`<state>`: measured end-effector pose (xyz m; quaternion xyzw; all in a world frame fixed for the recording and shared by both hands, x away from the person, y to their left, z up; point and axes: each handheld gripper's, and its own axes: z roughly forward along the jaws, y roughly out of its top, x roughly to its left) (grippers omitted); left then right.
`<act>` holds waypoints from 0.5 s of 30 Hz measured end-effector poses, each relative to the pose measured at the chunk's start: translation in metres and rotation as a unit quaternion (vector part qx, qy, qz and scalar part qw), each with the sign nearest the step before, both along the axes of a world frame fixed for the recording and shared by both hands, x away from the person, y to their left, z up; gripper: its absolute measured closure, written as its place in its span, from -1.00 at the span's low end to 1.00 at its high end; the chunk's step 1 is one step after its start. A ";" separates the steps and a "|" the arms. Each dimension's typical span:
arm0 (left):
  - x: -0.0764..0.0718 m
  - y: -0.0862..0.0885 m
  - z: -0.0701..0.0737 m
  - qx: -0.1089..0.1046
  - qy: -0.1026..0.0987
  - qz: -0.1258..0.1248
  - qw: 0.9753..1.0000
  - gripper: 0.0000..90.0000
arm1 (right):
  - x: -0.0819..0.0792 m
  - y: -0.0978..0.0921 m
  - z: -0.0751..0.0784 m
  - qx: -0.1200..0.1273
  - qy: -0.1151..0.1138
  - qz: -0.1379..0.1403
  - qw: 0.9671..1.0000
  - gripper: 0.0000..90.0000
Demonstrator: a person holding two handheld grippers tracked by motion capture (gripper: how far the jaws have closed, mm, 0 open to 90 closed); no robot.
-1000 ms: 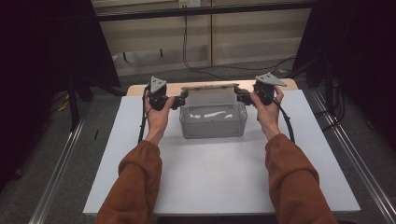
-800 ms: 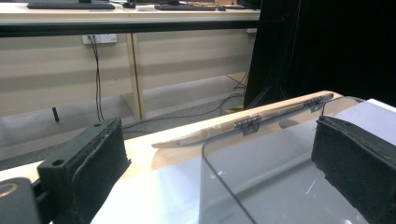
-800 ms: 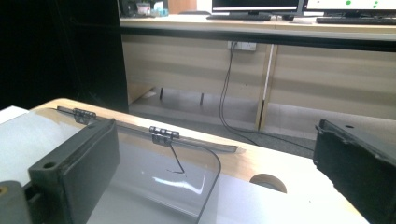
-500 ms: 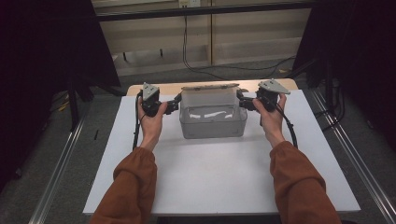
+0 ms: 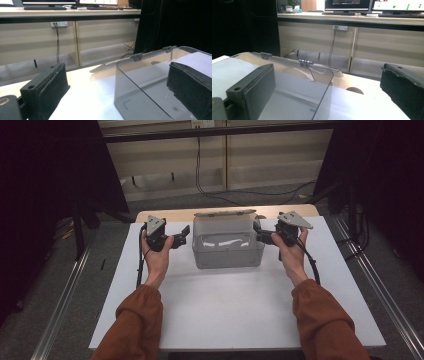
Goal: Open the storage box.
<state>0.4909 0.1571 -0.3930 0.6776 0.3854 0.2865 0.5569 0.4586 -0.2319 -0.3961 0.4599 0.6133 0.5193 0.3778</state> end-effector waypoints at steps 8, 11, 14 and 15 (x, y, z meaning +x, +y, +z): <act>-0.014 0.004 -0.003 -0.008 -0.001 0.001 1.000 -0.92 | -0.011 -0.004 -0.002 0.001 -0.001 -0.008 1.000 -1.00; -0.019 0.005 -0.004 -0.005 0.002 -0.003 1.000 -0.92 | -0.016 -0.006 -0.002 -0.002 -0.007 -0.011 1.000 -1.00; -0.024 0.005 -0.006 -0.004 0.000 -0.003 1.000 -0.92 | -0.020 -0.008 -0.002 -0.007 -0.009 -0.011 1.000 -1.00; -0.025 0.005 -0.007 -0.003 0.001 -0.005 1.000 -0.92 | -0.021 -0.008 -0.002 -0.007 -0.011 -0.012 1.000 -1.00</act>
